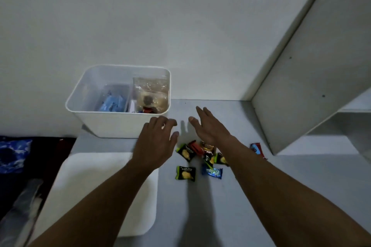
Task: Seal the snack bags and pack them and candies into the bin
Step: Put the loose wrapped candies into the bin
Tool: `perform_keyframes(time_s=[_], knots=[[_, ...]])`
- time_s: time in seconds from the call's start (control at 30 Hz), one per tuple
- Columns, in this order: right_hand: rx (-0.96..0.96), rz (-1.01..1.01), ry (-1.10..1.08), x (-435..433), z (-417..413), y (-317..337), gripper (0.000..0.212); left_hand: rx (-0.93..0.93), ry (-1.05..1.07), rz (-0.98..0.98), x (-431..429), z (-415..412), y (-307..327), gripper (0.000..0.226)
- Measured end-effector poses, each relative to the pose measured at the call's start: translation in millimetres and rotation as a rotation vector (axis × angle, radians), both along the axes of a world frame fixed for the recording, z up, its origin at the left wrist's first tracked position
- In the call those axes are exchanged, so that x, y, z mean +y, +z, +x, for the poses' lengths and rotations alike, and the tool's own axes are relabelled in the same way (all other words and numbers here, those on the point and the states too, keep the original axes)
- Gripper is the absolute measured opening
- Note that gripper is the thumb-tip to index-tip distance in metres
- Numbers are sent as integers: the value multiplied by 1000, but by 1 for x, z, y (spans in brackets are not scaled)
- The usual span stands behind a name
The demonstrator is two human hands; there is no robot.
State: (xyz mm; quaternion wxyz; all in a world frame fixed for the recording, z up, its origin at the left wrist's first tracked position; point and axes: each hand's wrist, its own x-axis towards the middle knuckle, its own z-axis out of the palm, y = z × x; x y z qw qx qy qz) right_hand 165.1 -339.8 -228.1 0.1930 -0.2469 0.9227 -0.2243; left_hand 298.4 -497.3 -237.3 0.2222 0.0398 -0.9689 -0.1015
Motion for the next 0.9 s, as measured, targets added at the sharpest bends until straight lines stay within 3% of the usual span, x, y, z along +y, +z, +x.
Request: perform_keyframes(time_s=[0.2,0.3,0.4,0.5,0.7,0.9], knots=[[-11,258,-17,84,1,-63,71,-326,-44,168,65,-9,-72,52],[-46,369,-66,111,1,-98,75,-354,-68,97,78,-21,-106,70],[-69,327,-114,125,2,-125,76,-429,-61,-23,86,-37,-134,73],[67,233,-88,125,7,-149,67,-447,-42,-90,89,-43,-156,74],[505,221,-49,124,11,-171,37,-297,-45,-151,98,-39,-169,54],[513,84,39,128,4,-166,17,-323,-52,-83,101,-35,-170,28]])
